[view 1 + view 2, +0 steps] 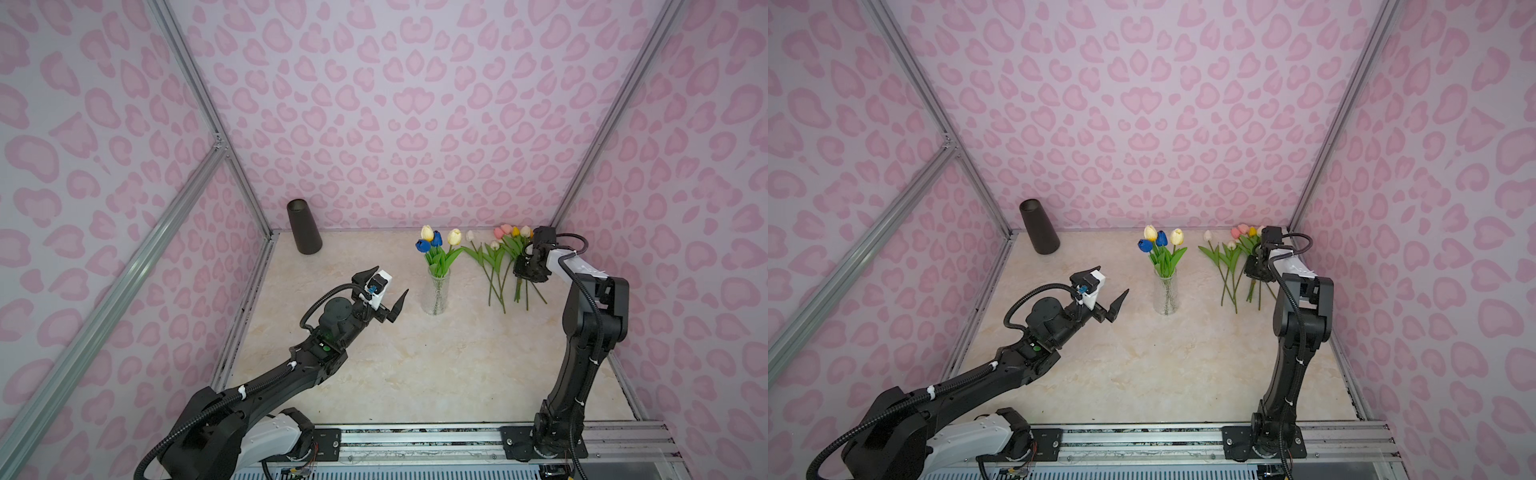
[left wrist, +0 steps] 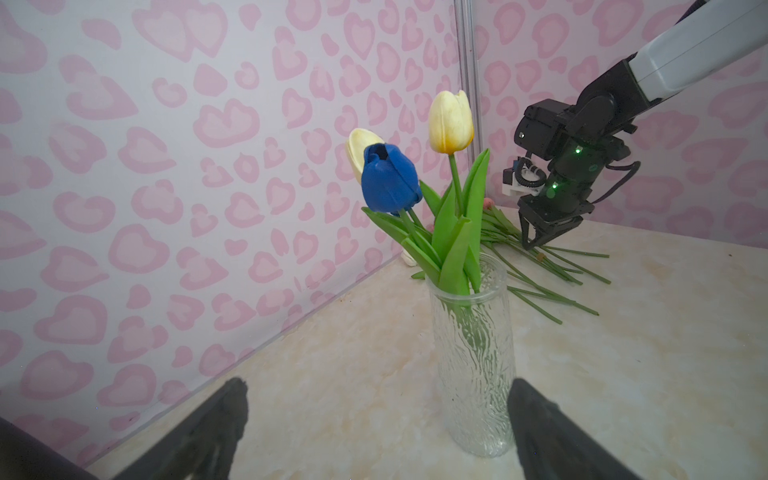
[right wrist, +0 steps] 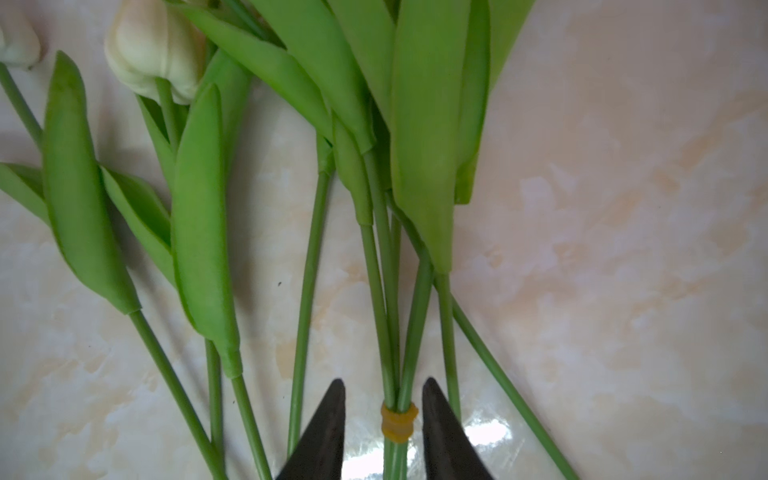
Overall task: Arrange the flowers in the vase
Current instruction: 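Lower the right gripper and close it on the banded bundle of tulip stems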
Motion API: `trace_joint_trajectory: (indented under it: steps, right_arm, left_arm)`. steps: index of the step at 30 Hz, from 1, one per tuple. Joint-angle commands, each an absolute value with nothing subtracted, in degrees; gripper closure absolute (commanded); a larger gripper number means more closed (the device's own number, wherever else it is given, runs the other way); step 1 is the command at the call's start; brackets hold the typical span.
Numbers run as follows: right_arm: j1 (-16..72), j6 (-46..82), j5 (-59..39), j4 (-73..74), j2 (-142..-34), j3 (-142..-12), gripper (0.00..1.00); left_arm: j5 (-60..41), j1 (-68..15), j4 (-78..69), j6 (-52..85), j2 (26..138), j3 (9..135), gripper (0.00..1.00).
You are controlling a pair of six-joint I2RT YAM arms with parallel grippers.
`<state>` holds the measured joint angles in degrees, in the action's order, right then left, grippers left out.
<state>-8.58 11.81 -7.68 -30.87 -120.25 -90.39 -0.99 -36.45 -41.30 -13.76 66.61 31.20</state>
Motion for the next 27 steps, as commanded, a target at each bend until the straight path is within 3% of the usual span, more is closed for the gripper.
trace_joint_trajectory:
  steps: [1,9,19,21,24,27]
  right_arm:
    - [-8.58,11.78,-7.08,-32.18,-121.54,-90.62,0.68]
    - [-8.48,11.99,-5.98,-31.11,-123.16,-90.15,0.70]
    - [-8.11,13.09,-4.05,-31.60,-126.55,-93.20,0.65]
    - [-7.91,13.27,-2.86,-31.73,-126.86,-93.68,0.66]
    - [-7.76,13.35,-2.16,-31.90,-127.26,-94.12,0.79]
    - [-7.74,13.53,-1.59,-31.60,-126.96,-93.73,0.82]
  left_arm:
    - [-0.07,-36.41,-42.58,-14.54,66.36,31.29,0.02]
    - [1.10,-36.42,-42.31,-15.81,65.06,30.80,0.02]
    - [0.81,-36.40,-41.94,-15.56,64.58,30.47,0.02]
    - [0.88,-36.40,-41.86,-15.64,64.52,30.43,0.02]
    - [0.88,-36.40,-41.79,-15.64,64.35,30.51,0.02]
    - [1.02,-36.45,-41.71,-15.73,64.16,30.40,0.02]
